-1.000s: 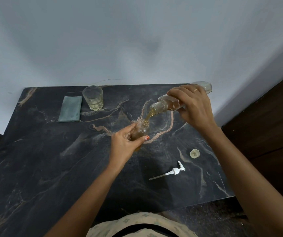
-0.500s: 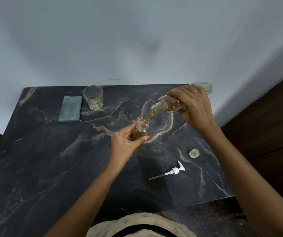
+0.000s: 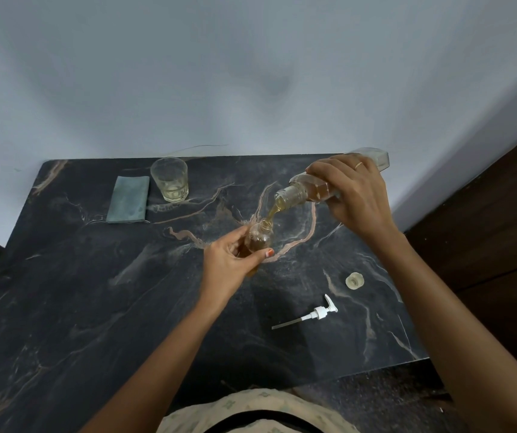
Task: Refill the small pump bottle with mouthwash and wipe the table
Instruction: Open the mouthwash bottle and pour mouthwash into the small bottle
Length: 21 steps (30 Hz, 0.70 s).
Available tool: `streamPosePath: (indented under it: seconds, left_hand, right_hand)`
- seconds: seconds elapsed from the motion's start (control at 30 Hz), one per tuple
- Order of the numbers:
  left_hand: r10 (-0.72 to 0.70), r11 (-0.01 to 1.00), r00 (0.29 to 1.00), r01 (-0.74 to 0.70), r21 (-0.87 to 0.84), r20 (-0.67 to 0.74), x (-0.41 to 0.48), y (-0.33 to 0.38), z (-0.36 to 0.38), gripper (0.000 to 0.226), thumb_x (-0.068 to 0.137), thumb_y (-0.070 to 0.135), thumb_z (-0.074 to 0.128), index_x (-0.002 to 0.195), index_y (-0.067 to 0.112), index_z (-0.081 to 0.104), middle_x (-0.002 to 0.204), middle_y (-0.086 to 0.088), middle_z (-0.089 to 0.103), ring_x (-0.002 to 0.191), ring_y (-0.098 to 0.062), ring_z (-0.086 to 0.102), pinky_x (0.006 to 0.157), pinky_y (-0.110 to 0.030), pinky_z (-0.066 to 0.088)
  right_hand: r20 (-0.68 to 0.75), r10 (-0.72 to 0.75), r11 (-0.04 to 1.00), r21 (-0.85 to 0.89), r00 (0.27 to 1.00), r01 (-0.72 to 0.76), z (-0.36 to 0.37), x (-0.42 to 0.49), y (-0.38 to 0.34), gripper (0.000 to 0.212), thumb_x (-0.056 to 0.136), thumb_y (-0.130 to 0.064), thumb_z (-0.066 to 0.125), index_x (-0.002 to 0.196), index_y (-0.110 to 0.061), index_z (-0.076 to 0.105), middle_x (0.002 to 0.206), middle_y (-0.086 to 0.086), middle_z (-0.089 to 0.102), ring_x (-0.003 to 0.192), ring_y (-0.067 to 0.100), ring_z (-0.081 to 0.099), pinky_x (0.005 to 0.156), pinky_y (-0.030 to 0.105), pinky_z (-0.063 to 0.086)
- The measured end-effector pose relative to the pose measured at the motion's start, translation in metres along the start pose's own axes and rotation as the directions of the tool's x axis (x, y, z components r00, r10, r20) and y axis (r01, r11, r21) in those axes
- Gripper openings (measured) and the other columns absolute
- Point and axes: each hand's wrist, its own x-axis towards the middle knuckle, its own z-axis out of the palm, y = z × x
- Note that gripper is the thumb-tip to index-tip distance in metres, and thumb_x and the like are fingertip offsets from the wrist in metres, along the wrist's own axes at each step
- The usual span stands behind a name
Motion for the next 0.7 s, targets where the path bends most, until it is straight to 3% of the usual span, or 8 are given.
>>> streamPosePath:
  seconds: [0.17,0.33,0.6,0.7]
  left_hand:
    - [0.013,1.0,1.0,-0.013,0.016,-0.002,0.0015,0.0007,0.0004,0.052,0.065,0.01,0.079,0.111,0.025,0.06,0.098,0.014,0.068,0.093,-0.001,0.065,0.082,-0.011,0.049]
    - [-0.004,1.0,1.0,0.004,0.007,-0.006,0.0017,-0.001,0.0021,0.053,0.064,0.011,0.079,0.114,0.015,0.061,0.102,0.008,0.068,0.094,-0.002,0.065,0.083,-0.013,0.049]
    - [0.009,1.0,1.0,-0.009,0.0,0.004,0.0007,-0.0002,0.0038,0.051,0.065,0.007,0.078,0.113,0.018,0.061,0.101,0.005,0.069,0.093,-0.001,0.065,0.082,-0.011,0.048]
    - [0.003,1.0,1.0,-0.003,0.002,0.001,0.0008,-0.0007,0.0042,0.053,0.065,0.007,0.078,0.115,0.009,0.061,0.105,-0.001,0.069,0.095,-0.002,0.065,0.085,-0.014,0.049]
  right_hand:
    - [0.005,0.002,1.0,0.005,1.0,-0.002,-0.0001,-0.0001,-0.0015,0.019,0.08,-0.005,0.058,0.097,-0.011,0.064,0.095,0.001,0.071,0.088,0.025,0.065,0.081,0.033,0.035]
    - [0.01,0.008,1.0,0.011,1.0,-0.008,-0.0005,-0.0002,-0.0018,0.019,0.08,-0.004,0.059,0.097,-0.011,0.064,0.095,0.001,0.071,0.088,0.025,0.065,0.08,0.035,0.037]
    - [0.009,-0.004,1.0,0.005,1.0,0.004,-0.0027,-0.0005,-0.001,0.019,0.08,-0.007,0.057,0.097,-0.011,0.064,0.096,0.001,0.071,0.089,0.025,0.065,0.08,0.035,0.036]
    - [0.001,-0.008,1.0,0.006,1.0,0.008,-0.0024,-0.0005,-0.0012,0.019,0.079,-0.005,0.059,0.097,-0.011,0.065,0.095,0.002,0.071,0.088,0.025,0.065,0.08,0.034,0.035]
